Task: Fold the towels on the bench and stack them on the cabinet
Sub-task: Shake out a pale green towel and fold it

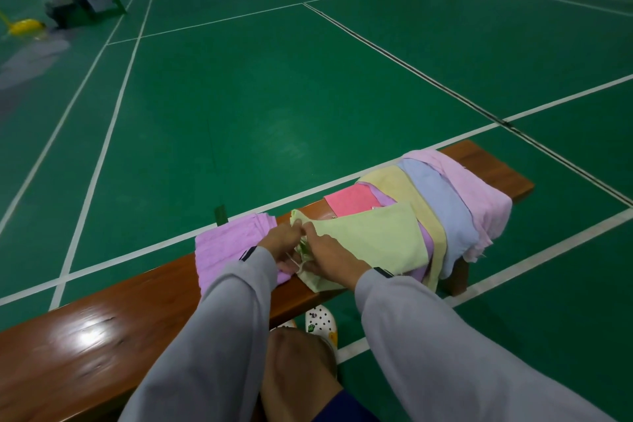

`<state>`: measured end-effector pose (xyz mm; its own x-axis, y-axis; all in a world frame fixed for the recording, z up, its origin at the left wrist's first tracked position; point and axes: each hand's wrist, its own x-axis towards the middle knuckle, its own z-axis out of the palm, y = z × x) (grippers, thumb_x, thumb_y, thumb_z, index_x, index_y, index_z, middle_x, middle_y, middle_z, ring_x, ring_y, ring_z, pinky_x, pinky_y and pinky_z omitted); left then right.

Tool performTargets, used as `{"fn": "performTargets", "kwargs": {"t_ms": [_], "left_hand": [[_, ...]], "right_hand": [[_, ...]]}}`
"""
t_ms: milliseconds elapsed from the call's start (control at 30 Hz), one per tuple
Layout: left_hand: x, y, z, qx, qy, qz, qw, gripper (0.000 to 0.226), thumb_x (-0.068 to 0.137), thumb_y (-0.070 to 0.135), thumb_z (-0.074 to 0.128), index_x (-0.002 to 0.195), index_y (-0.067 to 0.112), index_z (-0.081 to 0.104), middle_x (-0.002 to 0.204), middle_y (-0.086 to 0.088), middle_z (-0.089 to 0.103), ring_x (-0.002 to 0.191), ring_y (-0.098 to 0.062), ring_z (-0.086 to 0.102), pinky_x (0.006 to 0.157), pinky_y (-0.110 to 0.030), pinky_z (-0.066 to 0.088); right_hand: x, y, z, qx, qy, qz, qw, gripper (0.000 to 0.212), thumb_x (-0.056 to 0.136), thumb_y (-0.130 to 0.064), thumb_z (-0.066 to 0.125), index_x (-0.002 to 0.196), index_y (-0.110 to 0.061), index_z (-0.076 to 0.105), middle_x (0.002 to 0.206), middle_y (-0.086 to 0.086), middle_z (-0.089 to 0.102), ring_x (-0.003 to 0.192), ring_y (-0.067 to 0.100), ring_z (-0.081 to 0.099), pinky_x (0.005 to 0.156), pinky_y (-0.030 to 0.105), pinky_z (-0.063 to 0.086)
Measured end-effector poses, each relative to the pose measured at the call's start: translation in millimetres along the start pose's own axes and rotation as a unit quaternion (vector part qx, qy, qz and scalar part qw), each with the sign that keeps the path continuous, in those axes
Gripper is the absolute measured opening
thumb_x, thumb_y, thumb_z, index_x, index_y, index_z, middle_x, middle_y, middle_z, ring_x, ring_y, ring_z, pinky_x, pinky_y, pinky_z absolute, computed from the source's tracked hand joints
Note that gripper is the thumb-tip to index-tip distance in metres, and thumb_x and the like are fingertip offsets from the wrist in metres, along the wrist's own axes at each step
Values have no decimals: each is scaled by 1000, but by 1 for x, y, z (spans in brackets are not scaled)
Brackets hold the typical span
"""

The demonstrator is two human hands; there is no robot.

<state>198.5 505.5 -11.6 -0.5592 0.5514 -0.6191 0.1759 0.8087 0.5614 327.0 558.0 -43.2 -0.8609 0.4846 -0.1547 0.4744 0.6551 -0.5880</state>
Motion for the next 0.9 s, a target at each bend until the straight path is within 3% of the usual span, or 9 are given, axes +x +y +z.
{"fn": "performTargets", "kwargs": {"t_ms": [133,267,300,433,533,567,667,767,900], "left_hand": [[0,-2,-1,-23,10,-2,1000,35,109,44,36,127,14,41,113,-18,63,77,-35,76,53,-38,61],[20,-14,1,9,27,27,999,51,107,51,37,138,11,48,133,-18,62,104,-37,70,88,-50,61],[21,-16,2,6,25,25,999,51,106,51,37,138,13,47,135,-18,62,107,-38,69,91,-51,60],[9,-9,2,-1,15,1,1000,54,108,48,37,152,17,34,142,-19,55,105,-39,71,85,-49,62],[7,-4,6,-20,3,-12,1000,58,107,43,43,158,22,23,149,-18,45,96,-40,72,60,-42,63],[7,-1,9,-34,-2,-15,999,59,107,41,46,158,23,22,151,-16,43,101,-40,69,59,-44,63],[13,3,17,-21,14,-1,1000,47,103,30,58,143,10,42,137,-16,56,109,-37,63,75,-46,63],[23,0,21,16,128,43,991,22,92,18,67,108,4,60,111,-14,67,98,-30,63,80,-37,55],[29,-4,19,-40,180,49,982,34,80,21,82,101,-1,69,99,-14,70,96,-31,66,80,-36,55]], "right_hand": [[-9,7,-5,-91,-16,-56,994,56,95,-21,70,140,-32,38,121,13,69,99,32,69,88,44,60],[-15,2,-10,-127,-36,-80,988,38,100,-16,59,134,-33,54,122,6,69,99,28,68,86,37,59],[-16,0,-12,-124,-38,-75,989,33,102,-19,56,132,-31,57,119,6,69,98,27,68,83,34,58],[-13,-1,-12,-181,-49,-67,980,30,96,-18,67,126,-15,65,115,12,71,95,29,68,84,36,57],[-13,-6,-17,-176,-48,-89,979,29,100,-30,62,124,-15,65,111,10,71,86,24,65,80,32,55],[-15,-7,-19,-178,-44,-96,978,29,101,-32,60,124,-15,64,111,9,72,85,24,66,80,32,56],[-21,-2,-21,-195,-23,-120,973,31,102,-33,58,127,-14,61,113,11,71,90,28,68,83,35,58],[-25,4,-21,-219,-7,-135,966,38,101,-38,58,131,-16,54,112,14,71,90,31,67,81,39,58],[-29,1,-21,-233,22,-145,961,36,104,-38,54,133,-17,53,112,12,72,88,30,69,79,36,56]]}}
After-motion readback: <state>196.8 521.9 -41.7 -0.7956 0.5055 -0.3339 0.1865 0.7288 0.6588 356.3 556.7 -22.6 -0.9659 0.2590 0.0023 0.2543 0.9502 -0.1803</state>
